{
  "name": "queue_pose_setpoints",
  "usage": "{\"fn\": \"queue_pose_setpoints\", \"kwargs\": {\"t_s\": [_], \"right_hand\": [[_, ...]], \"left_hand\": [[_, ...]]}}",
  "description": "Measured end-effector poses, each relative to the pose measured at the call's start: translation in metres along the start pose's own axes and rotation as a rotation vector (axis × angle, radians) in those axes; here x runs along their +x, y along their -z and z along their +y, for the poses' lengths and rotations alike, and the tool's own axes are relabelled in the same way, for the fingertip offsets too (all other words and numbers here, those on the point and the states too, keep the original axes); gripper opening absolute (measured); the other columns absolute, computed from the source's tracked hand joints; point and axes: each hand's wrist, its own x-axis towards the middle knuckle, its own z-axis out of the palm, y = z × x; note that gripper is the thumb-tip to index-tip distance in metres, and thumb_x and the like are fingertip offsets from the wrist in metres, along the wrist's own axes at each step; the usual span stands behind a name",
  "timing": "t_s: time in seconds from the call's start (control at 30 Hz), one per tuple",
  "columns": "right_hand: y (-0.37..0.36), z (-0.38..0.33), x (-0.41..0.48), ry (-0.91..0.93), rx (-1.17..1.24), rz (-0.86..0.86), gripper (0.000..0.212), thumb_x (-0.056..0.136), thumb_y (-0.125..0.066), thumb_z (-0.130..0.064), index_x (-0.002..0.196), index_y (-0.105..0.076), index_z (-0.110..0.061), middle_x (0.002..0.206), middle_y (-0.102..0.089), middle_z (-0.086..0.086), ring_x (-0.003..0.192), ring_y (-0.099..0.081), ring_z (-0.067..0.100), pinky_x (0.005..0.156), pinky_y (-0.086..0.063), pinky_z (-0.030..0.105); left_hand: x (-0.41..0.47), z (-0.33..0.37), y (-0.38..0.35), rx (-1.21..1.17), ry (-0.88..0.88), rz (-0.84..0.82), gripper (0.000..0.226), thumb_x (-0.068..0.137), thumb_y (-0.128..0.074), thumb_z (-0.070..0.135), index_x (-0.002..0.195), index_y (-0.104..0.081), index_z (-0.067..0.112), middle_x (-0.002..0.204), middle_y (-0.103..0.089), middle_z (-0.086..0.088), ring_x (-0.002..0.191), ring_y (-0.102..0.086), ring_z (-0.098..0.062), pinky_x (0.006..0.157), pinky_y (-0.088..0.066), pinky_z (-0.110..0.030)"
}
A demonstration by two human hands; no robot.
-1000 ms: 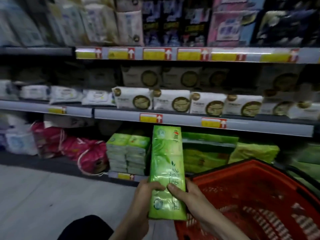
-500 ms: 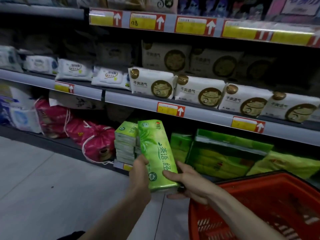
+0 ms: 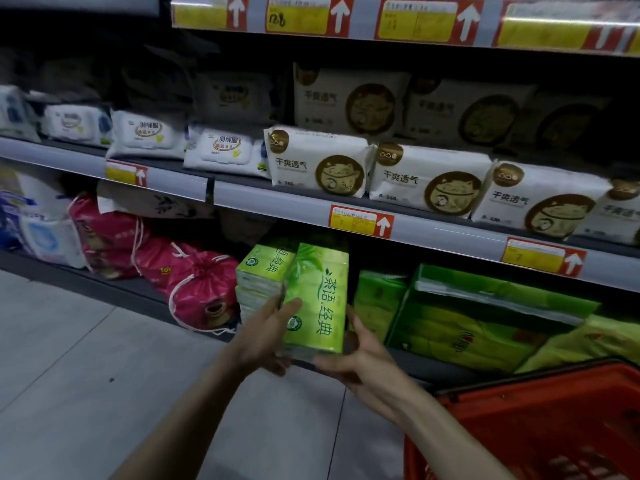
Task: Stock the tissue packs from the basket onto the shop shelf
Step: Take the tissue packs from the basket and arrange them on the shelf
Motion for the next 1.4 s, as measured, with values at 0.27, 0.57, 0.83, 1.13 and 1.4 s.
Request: {"fn": "queue_pose_setpoints", "kwargs": {"t_s": [0.27, 0.57, 0.83, 1.13, 1.4], "right_hand": [[-0.004, 0.004, 0.015, 0.13, -0.138, 0.103, 0.102, 0.08, -0.082, 0.015, 0.161, -0.035, -0.024, 0.125, -0.078, 0.003, 0.113, -0.076, 0.024, 0.099, -0.061, 0.047], [-0.007, 0.005, 0.017, 0.243, -0.489, 0.333, 0.091, 0.082, -0.091, -0.031, 0.157, -0.04, -0.035, 0.129, -0.066, -0.014, 0.106, -0.072, 0.012, 0.091, -0.063, 0.043], [-0.004, -0.013, 0.033, 0.389, -0.741, 0.408, 0.086, 0.091, -0.081, -0.044, 0.163, -0.035, -0.03, 0.147, -0.047, -0.015, 0.135, -0.046, 0.005, 0.114, -0.045, 0.031], [0.002, -0.031, 0.056, 0.4, -0.784, 0.38, 0.072, 0.101, -0.071, -0.036, 0.163, -0.038, -0.023, 0.142, -0.053, -0.013, 0.125, -0.043, -0.002, 0.108, -0.039, 0.021], [0.003, -0.041, 0.072, 0.33, -0.814, 0.325, 0.074, 0.105, -0.065, -0.032, 0.167, -0.027, -0.02, 0.118, -0.057, -0.014, 0.076, -0.059, -0.006, 0.065, -0.042, -0.005]], "left_hand": [[0.01, -0.022, 0.014, 0.028, -0.292, -0.154, 0.091, 0.068, -0.063, 0.007, 0.151, -0.042, 0.04, 0.132, -0.067, -0.004, 0.109, -0.067, -0.028, 0.081, -0.059, -0.039], [0.026, -0.023, 0.007, 0.212, -0.386, 0.185, 0.085, 0.064, -0.063, 0.036, 0.148, -0.051, 0.026, 0.128, -0.056, -0.004, 0.112, -0.062, -0.024, 0.093, -0.058, -0.043], [0.041, -0.015, -0.013, 0.257, -0.408, 0.459, 0.06, 0.084, -0.07, 0.013, 0.142, -0.057, 0.006, 0.116, -0.068, -0.008, 0.098, -0.065, -0.022, 0.083, -0.056, -0.036], [0.08, -0.03, -0.018, 0.335, -0.43, 0.648, 0.028, 0.101, -0.061, 0.026, 0.121, -0.071, 0.009, 0.112, -0.073, -0.009, 0.081, -0.069, -0.015, 0.07, -0.061, -0.04], [0.098, -0.028, -0.019, 0.329, -0.281, 0.725, 0.031, 0.101, -0.064, 0.03, 0.115, -0.075, 0.004, 0.11, -0.069, -0.013, 0.093, -0.063, -0.024, 0.078, -0.038, -0.028]]}}
